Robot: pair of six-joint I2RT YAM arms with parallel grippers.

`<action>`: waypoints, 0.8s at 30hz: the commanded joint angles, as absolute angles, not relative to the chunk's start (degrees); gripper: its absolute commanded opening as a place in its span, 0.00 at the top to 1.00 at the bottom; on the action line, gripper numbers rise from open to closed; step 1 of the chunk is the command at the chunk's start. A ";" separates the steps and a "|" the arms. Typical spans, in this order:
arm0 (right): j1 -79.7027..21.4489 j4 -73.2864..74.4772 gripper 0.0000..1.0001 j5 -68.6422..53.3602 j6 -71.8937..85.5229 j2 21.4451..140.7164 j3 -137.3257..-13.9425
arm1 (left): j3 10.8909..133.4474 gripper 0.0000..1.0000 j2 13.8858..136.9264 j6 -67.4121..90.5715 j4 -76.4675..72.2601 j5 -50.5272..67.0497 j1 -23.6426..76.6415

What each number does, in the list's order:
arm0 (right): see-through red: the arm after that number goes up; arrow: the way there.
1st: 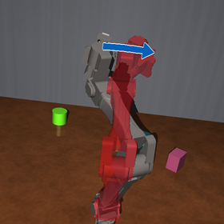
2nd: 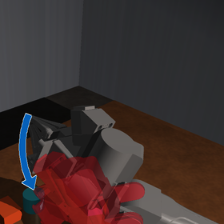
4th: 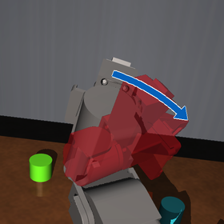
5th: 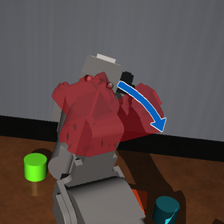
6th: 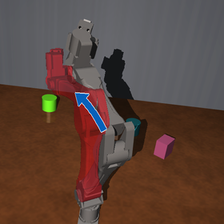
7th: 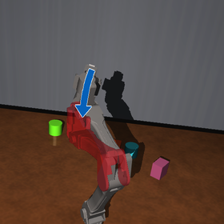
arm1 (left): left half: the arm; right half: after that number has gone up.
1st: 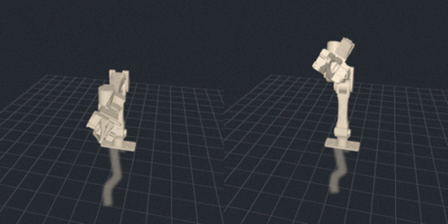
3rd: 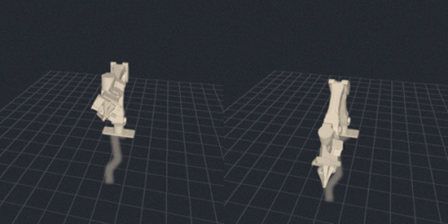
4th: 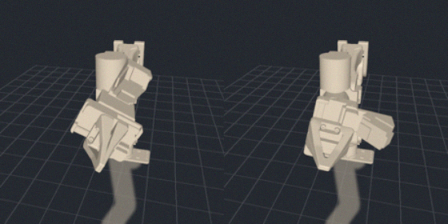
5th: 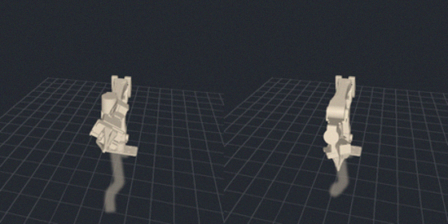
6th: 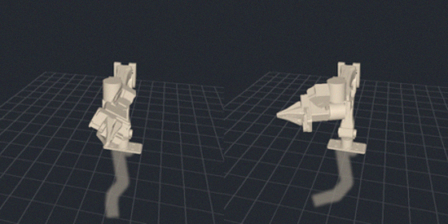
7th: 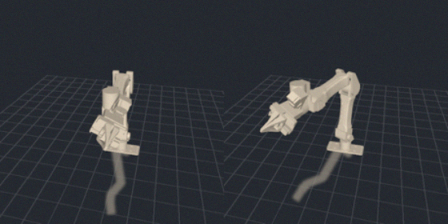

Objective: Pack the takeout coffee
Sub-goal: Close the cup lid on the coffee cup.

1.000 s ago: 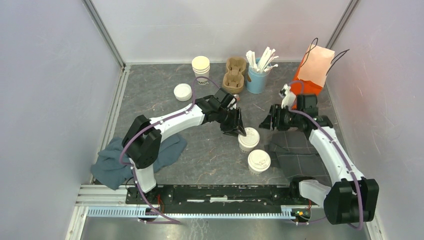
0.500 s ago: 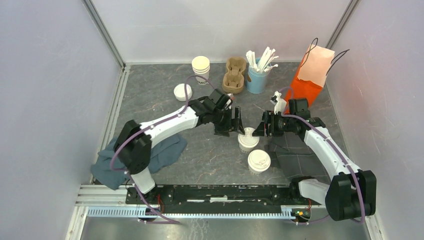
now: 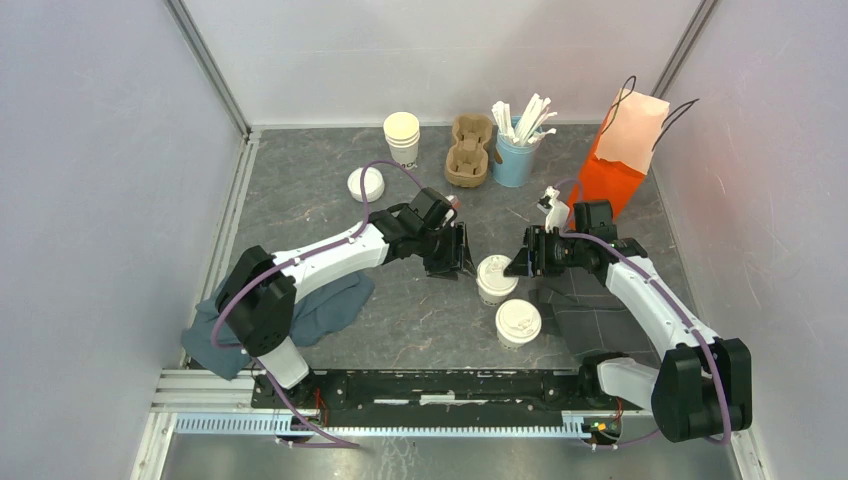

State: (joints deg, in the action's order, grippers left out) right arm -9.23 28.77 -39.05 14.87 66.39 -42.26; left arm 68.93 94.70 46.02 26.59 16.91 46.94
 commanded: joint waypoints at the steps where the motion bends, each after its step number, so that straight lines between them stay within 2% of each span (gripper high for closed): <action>1: -9.90 26.35 0.40 -40.21 15.03 66.27 -41.88 | 69.17 0.42 95.10 48.25 22.86 18.24 46.52; 8: -10.63 25.63 0.42 -40.08 15.45 66.62 -41.34 | 69.16 0.41 95.75 47.93 22.87 18.69 46.58; 15: -11.01 25.15 0.42 -39.73 15.74 66.62 -40.97 | 69.36 0.44 98.09 47.40 22.59 19.15 46.58; 24: -11.21 24.57 0.44 -37.77 15.46 66.27 -38.83 | 65.82 0.54 100.38 44.31 26.88 15.53 46.67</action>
State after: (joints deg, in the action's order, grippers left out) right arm -10.76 26.37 -38.92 15.66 66.50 -40.32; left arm 68.84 97.67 46.11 23.29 19.64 46.63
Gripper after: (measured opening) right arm 0.565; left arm 0.484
